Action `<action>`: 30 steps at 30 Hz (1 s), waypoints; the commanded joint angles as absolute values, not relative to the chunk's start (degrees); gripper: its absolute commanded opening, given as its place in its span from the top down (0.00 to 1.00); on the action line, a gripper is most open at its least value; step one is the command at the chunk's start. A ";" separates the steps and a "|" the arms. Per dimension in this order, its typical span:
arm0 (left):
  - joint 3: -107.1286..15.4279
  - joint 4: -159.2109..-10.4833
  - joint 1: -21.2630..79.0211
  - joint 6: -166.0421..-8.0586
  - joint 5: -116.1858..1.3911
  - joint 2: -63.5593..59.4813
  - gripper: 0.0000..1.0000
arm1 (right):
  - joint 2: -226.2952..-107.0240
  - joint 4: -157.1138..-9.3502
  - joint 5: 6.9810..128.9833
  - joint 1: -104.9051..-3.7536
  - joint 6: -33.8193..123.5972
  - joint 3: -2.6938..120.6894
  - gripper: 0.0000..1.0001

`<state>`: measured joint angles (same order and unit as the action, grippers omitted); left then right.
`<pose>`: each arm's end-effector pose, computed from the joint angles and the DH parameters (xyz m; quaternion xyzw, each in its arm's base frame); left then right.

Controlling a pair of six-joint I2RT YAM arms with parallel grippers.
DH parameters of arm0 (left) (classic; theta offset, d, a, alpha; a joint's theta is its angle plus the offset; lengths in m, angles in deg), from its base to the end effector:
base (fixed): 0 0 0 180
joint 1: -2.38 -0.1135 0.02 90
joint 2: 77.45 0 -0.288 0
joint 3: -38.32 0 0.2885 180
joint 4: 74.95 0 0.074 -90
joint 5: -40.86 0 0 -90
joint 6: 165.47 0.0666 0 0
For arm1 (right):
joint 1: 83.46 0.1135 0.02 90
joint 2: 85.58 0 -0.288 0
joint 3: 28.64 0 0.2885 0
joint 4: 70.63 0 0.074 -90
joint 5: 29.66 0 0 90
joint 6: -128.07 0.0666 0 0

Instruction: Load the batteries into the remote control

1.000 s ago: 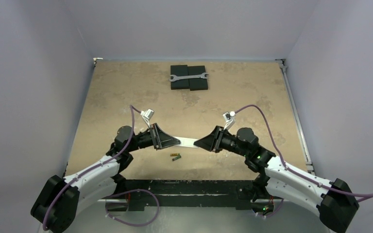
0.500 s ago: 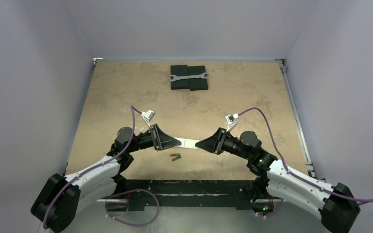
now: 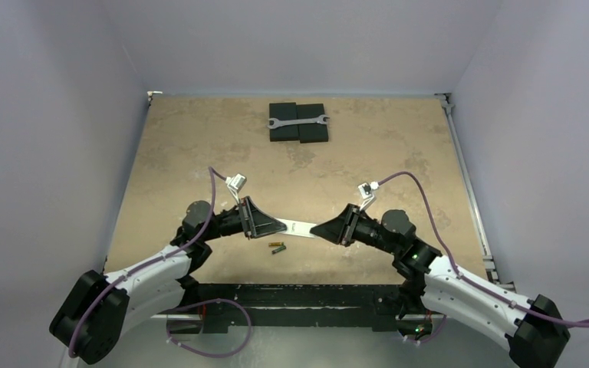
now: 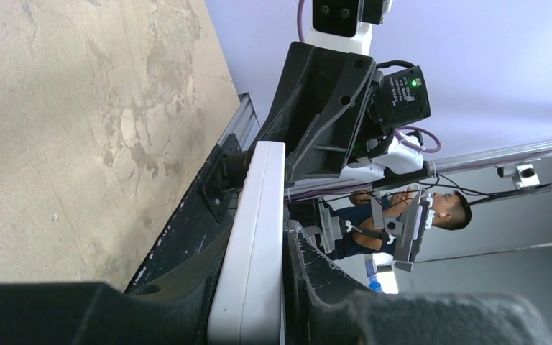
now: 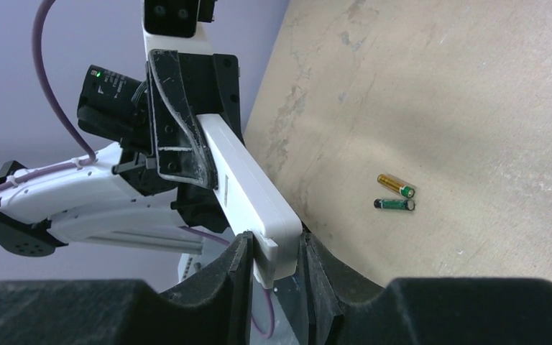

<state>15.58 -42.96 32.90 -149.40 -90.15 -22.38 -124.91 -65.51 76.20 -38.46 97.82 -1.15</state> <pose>0.1700 -0.1510 0.1946 -0.0162 0.7085 -0.6741 0.2081 0.1404 0.1661 0.2207 0.0041 0.7458 0.5842 0.3201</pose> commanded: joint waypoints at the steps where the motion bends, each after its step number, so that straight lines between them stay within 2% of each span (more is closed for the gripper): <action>1: 15.40 -40.90 32.44 -148.63 -88.96 -21.27 1.00 | -124.39 -66.22 74.40 -38.37 95.45 -0.96 1.00; 11: 14.77 -41.84 32.44 -147.64 -90.05 -20.41 1.00 | -125.43 -69.79 72.63 -38.37 93.18 1.53 0.82; 21: 13.80 -44.48 32.43 -145.59 -90.15 -20.54 1.00 | -125.13 -74.97 70.63 -38.37 92.39 3.65 0.80; 26: 13.62 -44.47 32.44 -145.34 -90.10 -20.24 1.00 | -125.19 -74.61 71.11 -38.34 92.52 3.46 0.86; 30: 13.67 -44.20 32.43 -145.52 -90.31 -20.32 1.00 | -125.22 -72.82 71.78 -38.37 93.20 2.48 0.96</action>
<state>15.58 -47.64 32.40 -146.34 -89.12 -20.02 -125.41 -73.84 73.09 -38.18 93.86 1.47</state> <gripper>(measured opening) 0.245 0.171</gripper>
